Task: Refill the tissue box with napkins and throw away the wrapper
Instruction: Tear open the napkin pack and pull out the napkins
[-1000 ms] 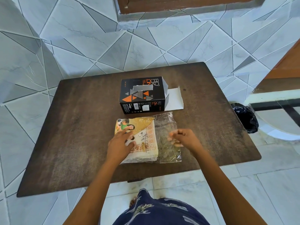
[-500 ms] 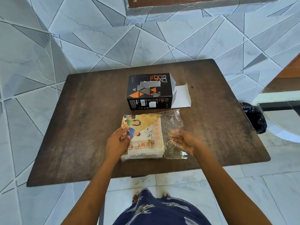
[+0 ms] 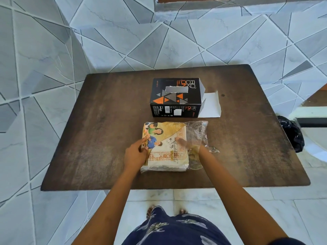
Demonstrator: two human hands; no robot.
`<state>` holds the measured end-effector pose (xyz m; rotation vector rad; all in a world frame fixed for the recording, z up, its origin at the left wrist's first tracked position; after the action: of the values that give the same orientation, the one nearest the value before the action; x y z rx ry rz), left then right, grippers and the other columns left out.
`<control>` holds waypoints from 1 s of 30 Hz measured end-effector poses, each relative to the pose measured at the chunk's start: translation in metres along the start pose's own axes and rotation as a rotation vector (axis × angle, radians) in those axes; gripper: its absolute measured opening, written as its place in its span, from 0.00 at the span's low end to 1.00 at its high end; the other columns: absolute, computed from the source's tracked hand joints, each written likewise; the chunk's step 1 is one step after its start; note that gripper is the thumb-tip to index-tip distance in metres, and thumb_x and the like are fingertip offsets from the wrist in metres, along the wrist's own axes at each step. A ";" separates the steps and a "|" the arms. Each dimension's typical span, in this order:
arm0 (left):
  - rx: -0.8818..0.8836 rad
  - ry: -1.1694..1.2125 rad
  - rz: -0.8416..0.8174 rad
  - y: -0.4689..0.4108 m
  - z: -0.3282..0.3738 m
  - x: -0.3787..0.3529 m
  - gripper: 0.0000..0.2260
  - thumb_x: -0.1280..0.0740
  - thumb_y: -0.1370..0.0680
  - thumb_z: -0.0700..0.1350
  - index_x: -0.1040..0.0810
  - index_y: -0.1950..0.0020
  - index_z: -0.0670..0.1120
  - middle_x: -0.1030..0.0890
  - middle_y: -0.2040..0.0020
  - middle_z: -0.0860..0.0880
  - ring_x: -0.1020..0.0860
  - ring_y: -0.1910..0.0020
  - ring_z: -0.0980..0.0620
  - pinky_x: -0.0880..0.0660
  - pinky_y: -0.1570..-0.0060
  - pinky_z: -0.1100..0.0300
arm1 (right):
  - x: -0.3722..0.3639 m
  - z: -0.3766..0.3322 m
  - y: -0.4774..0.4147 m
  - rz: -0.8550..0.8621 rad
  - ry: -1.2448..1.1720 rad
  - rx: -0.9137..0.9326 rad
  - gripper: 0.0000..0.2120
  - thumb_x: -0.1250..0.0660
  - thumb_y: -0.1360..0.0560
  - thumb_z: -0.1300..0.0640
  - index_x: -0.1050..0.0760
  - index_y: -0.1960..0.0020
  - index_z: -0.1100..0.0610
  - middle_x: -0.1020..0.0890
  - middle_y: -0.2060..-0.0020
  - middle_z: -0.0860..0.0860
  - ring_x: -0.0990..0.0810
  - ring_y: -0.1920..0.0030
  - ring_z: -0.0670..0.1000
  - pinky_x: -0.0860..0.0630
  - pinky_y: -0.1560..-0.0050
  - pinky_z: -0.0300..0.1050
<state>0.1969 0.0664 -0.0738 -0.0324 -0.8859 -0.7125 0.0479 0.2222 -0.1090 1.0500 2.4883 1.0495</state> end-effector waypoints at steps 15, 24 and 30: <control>0.456 0.597 -0.158 0.000 -0.029 -0.011 0.09 0.39 0.21 0.45 0.24 0.46 0.42 0.22 0.60 0.49 0.25 0.61 0.53 0.28 0.63 0.59 | -0.007 0.040 -0.031 -0.193 -0.167 0.029 0.47 0.25 0.44 0.36 0.34 0.33 0.59 0.27 0.36 0.56 0.27 0.36 0.57 0.24 0.42 0.53; 0.488 0.759 -0.025 -0.001 -0.036 -0.011 0.08 0.32 0.25 0.40 0.26 0.64 0.44 0.21 0.65 0.47 0.23 0.67 0.53 0.30 0.83 0.70 | -0.005 0.033 -0.002 -0.167 -0.238 -0.040 0.12 0.31 0.31 0.47 0.26 0.50 0.51 0.21 0.47 0.52 0.21 0.53 0.53 0.23 0.56 0.47; 0.494 0.778 0.096 -0.017 -0.057 0.010 0.11 0.34 0.24 0.38 0.28 0.67 0.44 0.24 0.67 0.47 0.26 0.69 0.53 0.28 0.79 0.66 | 0.019 0.019 -0.002 -0.081 -0.217 0.031 0.20 0.33 0.27 0.56 0.28 0.38 0.63 0.19 0.47 0.58 0.18 0.50 0.58 0.19 0.54 0.50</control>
<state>0.2308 0.0301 -0.1083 0.6027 -0.2838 -0.3455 0.0427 0.2446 -0.1228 1.0045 2.3572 0.8288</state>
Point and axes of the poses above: each hand's wrist, its own y-axis away from the middle knuckle, its own x-axis out of the back of the hand, z = x × y, the point moved 7 cm from there along -y, towards the middle knuckle
